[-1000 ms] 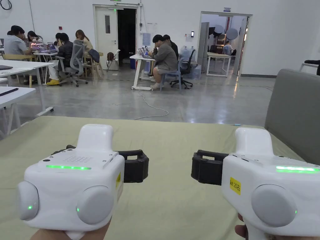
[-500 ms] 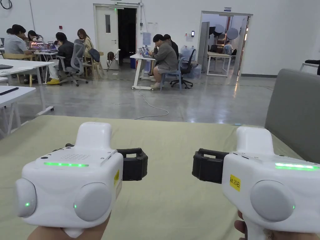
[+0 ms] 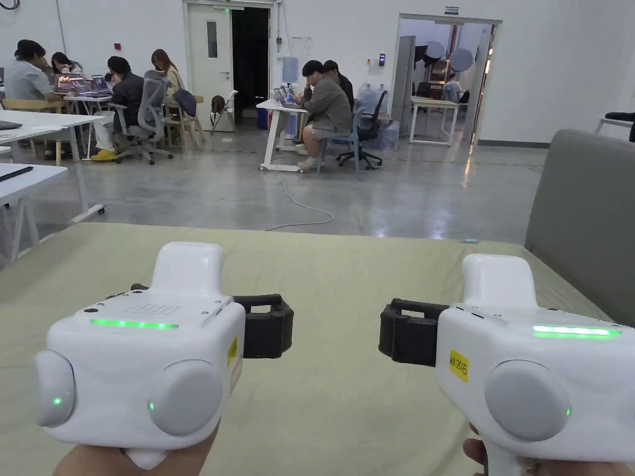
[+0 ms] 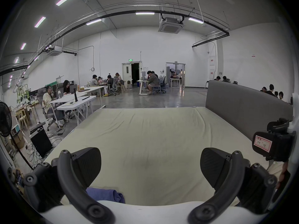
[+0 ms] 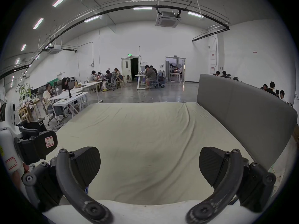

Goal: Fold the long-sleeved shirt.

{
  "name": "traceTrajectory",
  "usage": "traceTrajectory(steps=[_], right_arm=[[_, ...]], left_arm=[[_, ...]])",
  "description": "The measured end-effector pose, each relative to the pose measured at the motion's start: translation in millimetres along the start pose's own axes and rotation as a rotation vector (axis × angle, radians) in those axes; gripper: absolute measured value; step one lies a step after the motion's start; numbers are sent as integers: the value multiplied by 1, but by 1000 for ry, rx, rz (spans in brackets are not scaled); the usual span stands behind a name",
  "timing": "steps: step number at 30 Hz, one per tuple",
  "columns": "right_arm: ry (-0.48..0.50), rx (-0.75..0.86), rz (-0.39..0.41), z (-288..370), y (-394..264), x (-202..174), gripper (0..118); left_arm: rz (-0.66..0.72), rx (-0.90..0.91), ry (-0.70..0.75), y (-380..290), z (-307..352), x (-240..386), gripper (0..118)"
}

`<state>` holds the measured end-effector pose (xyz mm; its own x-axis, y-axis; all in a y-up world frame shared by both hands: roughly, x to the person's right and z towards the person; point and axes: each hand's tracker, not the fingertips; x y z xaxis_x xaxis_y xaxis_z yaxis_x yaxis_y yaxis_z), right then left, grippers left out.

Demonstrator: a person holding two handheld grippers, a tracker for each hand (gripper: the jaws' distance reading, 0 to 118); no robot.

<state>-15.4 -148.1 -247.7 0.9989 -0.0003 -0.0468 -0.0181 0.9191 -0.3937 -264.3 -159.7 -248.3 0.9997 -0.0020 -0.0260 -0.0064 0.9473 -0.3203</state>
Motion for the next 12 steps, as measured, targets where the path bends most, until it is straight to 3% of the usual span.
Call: traceTrajectory(steps=[12], right_arm=[[-8,-28,-9,-19,-4,0,118]], left_arm=[[8,-32,10,-8,-17,-4,118]])
